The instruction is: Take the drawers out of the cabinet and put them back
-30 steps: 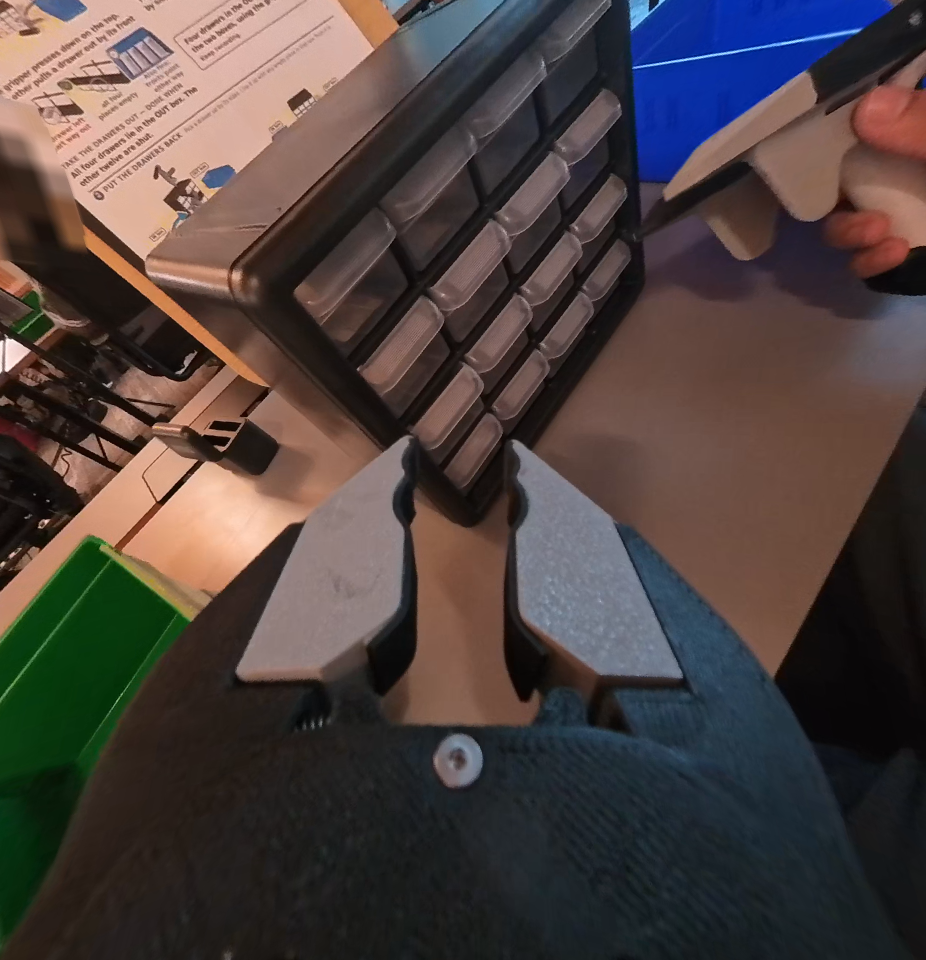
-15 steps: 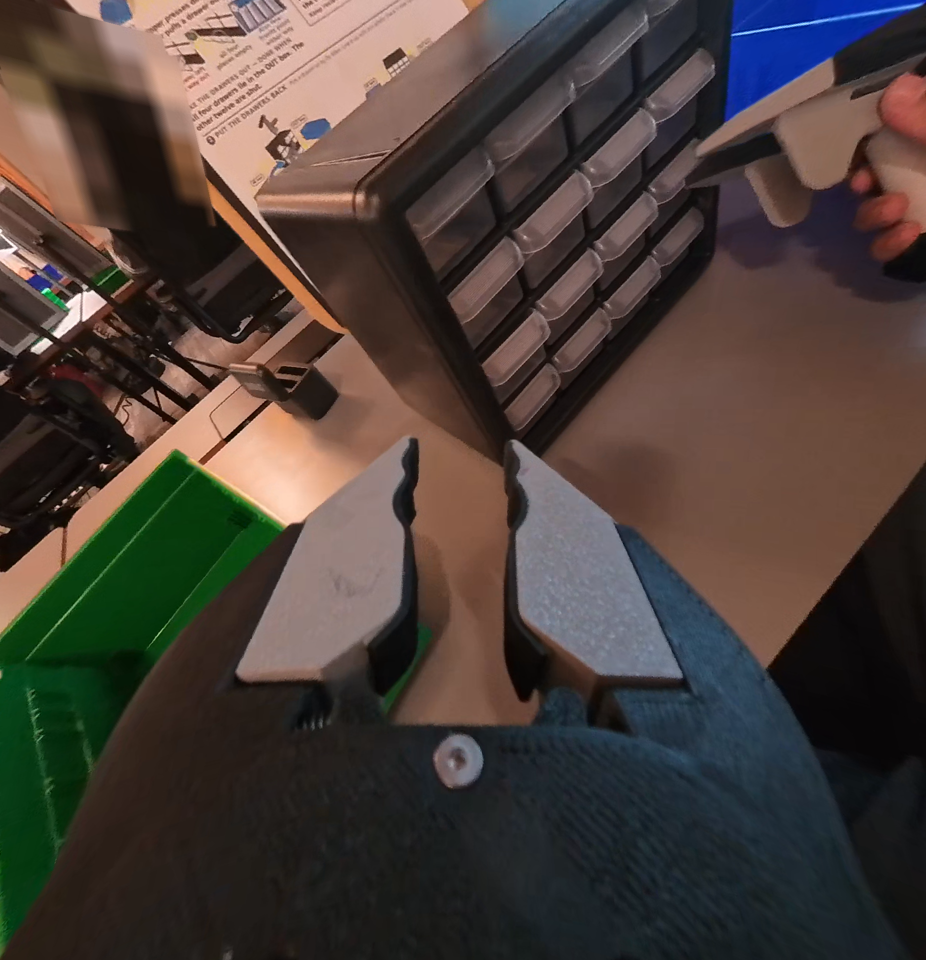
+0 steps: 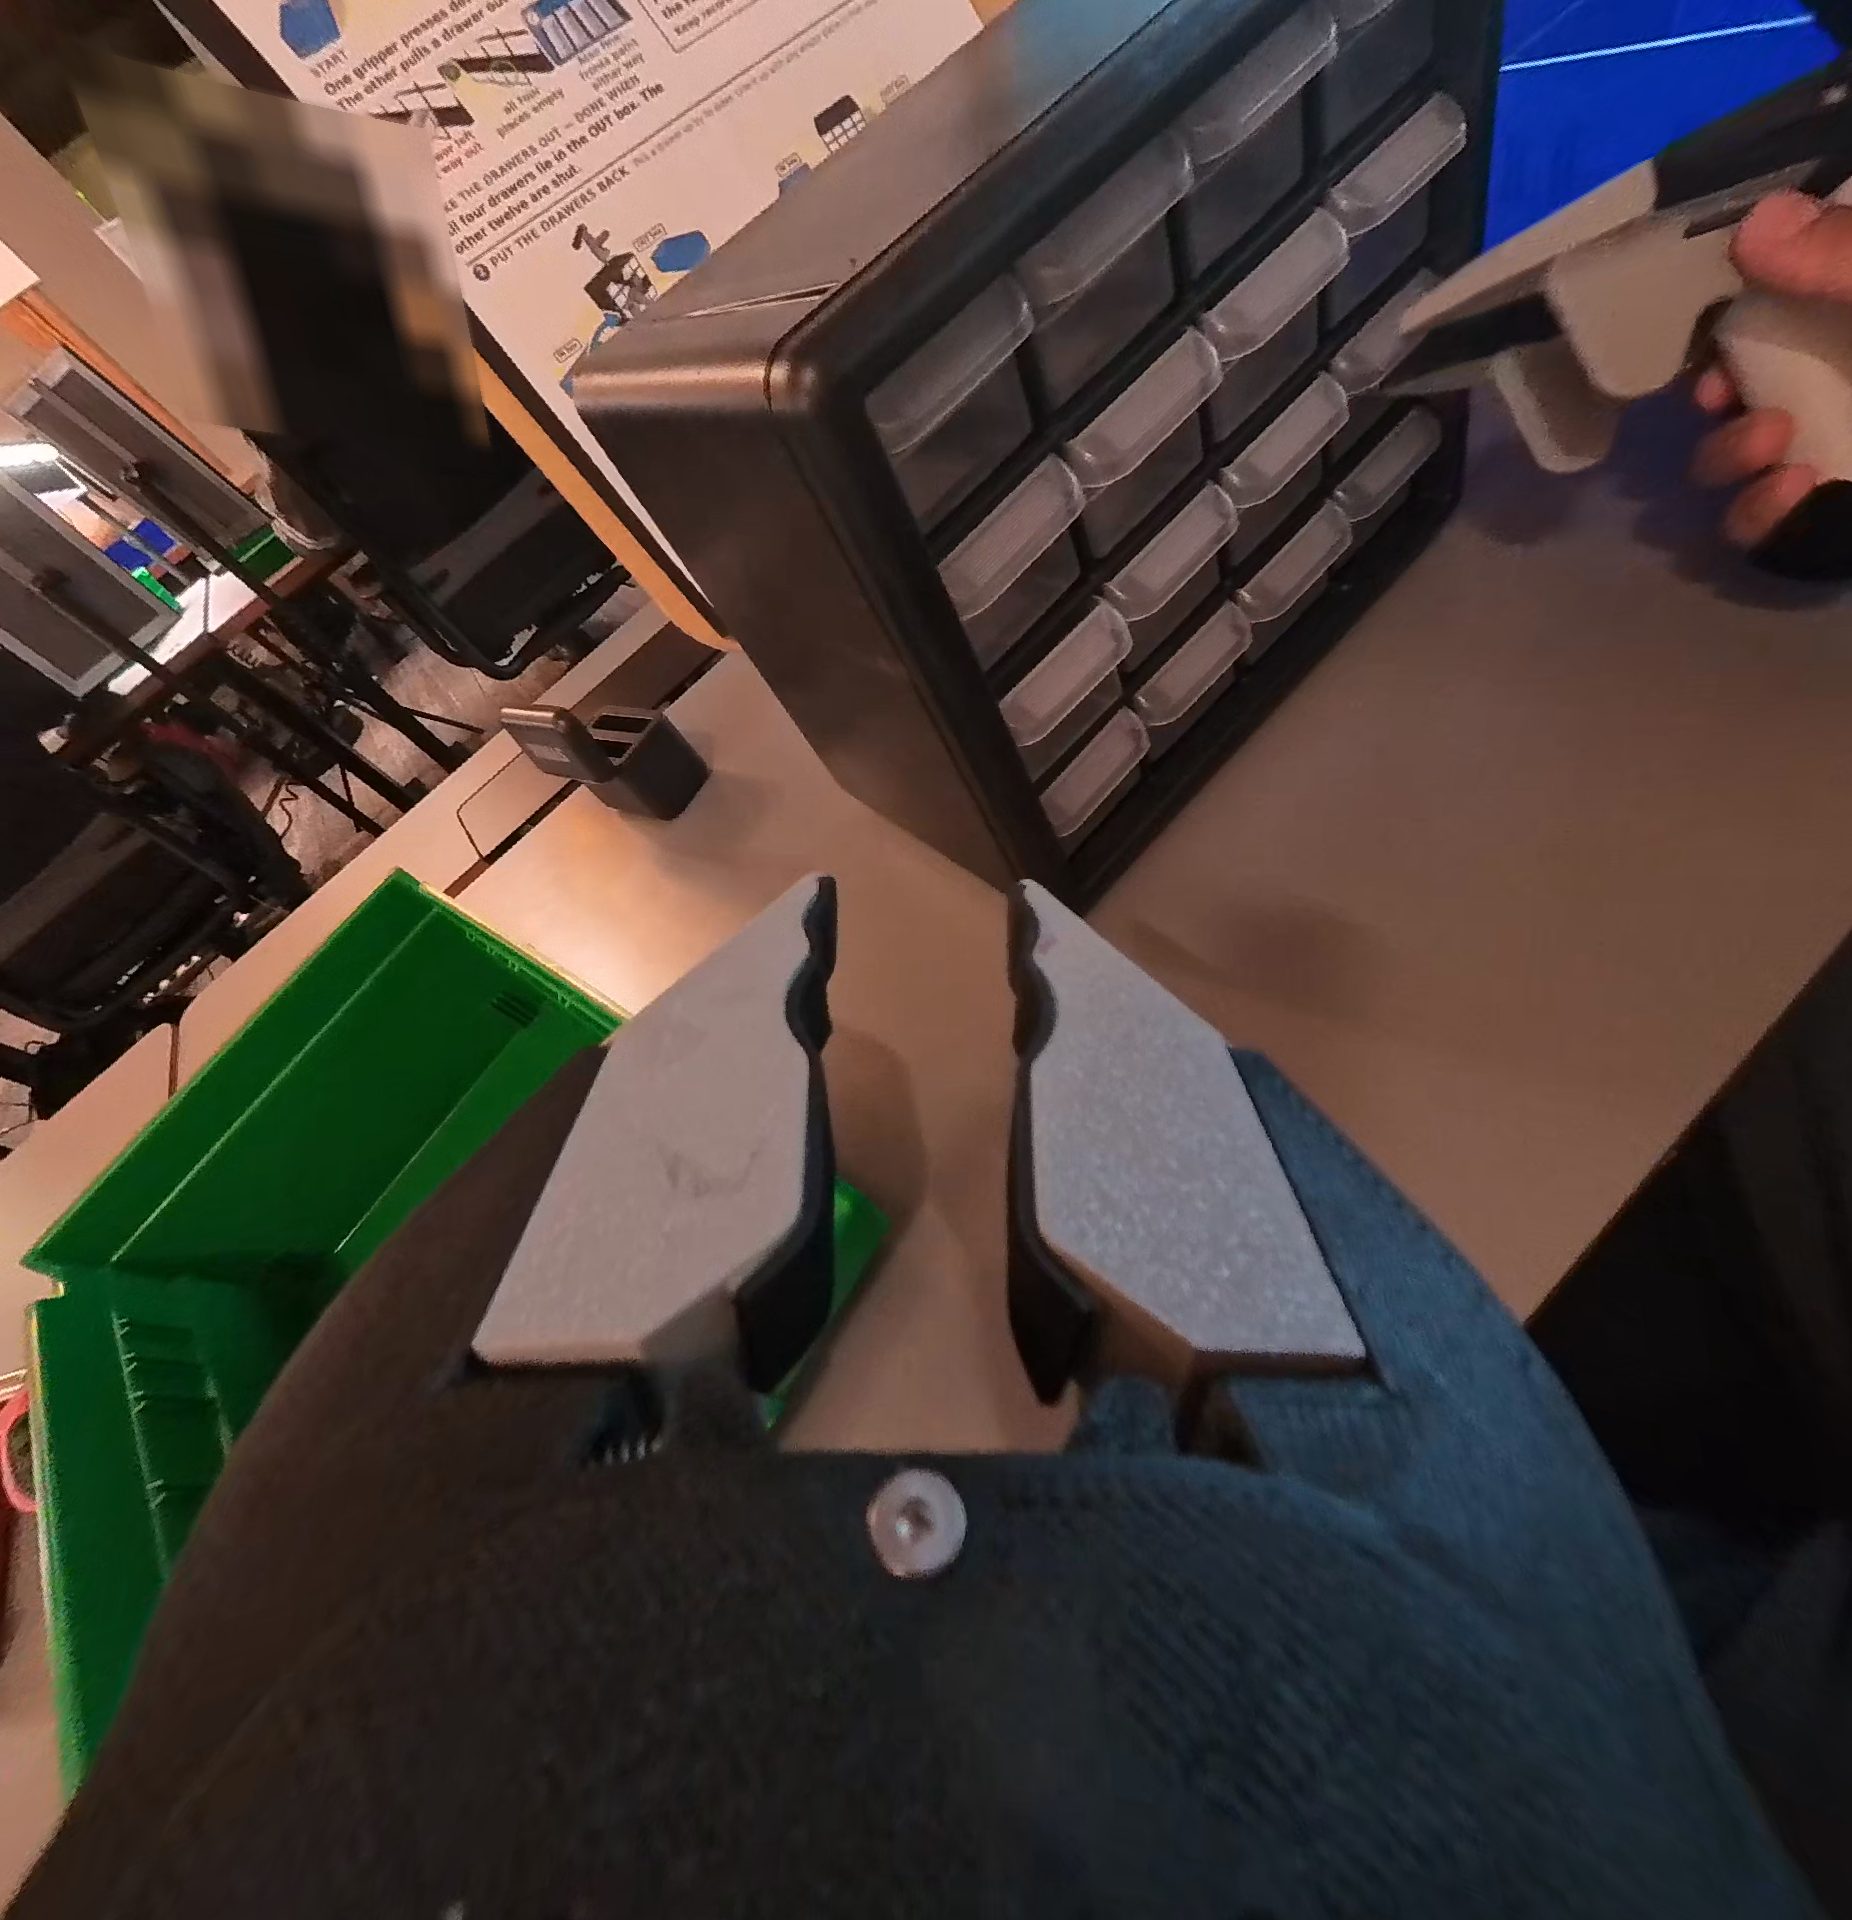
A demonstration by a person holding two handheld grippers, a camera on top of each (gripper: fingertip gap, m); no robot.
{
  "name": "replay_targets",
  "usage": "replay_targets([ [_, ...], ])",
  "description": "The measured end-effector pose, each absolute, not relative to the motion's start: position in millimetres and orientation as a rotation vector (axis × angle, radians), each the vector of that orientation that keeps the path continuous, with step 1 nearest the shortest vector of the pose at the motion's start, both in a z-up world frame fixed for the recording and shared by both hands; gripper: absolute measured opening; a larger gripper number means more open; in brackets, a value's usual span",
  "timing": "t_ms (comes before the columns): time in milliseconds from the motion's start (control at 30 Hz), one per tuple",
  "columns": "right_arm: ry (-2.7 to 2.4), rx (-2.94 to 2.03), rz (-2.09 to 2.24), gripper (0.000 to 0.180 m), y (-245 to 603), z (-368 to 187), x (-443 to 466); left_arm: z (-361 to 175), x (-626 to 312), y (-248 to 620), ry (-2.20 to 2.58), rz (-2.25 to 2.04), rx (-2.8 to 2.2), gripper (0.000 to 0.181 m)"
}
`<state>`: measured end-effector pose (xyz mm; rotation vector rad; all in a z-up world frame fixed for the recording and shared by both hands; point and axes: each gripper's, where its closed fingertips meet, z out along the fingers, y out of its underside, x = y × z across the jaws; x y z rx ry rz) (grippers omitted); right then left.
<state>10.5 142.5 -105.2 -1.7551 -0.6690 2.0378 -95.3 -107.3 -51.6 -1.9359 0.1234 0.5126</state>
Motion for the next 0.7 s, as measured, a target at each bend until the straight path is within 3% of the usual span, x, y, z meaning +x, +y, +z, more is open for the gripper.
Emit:
replay_targets([
  [200,-0.606,-1.733,2.122,0.005,145.8,-108.5,9.2,-56.5,-89.5,-102.0,0.151,0.518,-1.953,0.031],
  [700,-0.716,-1.75,2.077,0.0,120.4,-110.9,29.8,-43.5,-70.7,-81.3,0.224,0.469,-1.903,0.03],
])
